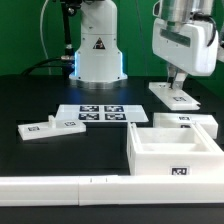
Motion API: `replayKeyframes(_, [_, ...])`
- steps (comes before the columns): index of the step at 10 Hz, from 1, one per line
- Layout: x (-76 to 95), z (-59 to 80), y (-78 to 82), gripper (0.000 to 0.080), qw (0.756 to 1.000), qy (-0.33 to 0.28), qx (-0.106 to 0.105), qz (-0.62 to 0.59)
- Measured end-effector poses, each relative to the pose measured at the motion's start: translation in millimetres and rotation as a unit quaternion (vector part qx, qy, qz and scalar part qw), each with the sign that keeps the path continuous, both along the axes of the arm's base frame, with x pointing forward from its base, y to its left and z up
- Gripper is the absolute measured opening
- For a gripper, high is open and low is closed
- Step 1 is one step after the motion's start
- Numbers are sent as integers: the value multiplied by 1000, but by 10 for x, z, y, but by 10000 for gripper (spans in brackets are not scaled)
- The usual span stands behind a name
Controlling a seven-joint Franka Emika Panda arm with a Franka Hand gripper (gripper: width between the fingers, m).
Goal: Assemble cabinet
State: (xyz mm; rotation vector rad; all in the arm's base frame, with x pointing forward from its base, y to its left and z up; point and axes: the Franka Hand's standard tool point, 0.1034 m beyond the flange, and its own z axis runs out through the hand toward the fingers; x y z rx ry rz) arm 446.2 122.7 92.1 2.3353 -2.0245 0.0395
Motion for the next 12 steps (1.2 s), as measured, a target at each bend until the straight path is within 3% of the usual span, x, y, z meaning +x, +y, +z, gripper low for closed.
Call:
replayKeyframes(3, [-93, -62, 193, 64, 1000, 4, -15, -10])
replayKeyframes(5, [-221, -203, 214, 64, 997, 40, -63, 4])
replayKeyframes(7, [-275, -255, 381, 64, 994, 48, -82, 58])
replayKeyframes(9, [-291, -270, 400, 64, 995, 52, -72, 49])
replayKeyframes(10, [-263, -262, 406, 64, 997, 38, -57, 36])
replayKeyframes(11, [-243, -226, 330, 64, 999, 11, -37, 27])
replayKeyframes(12, [-271, -211, 278, 64, 999, 5, -31, 31])
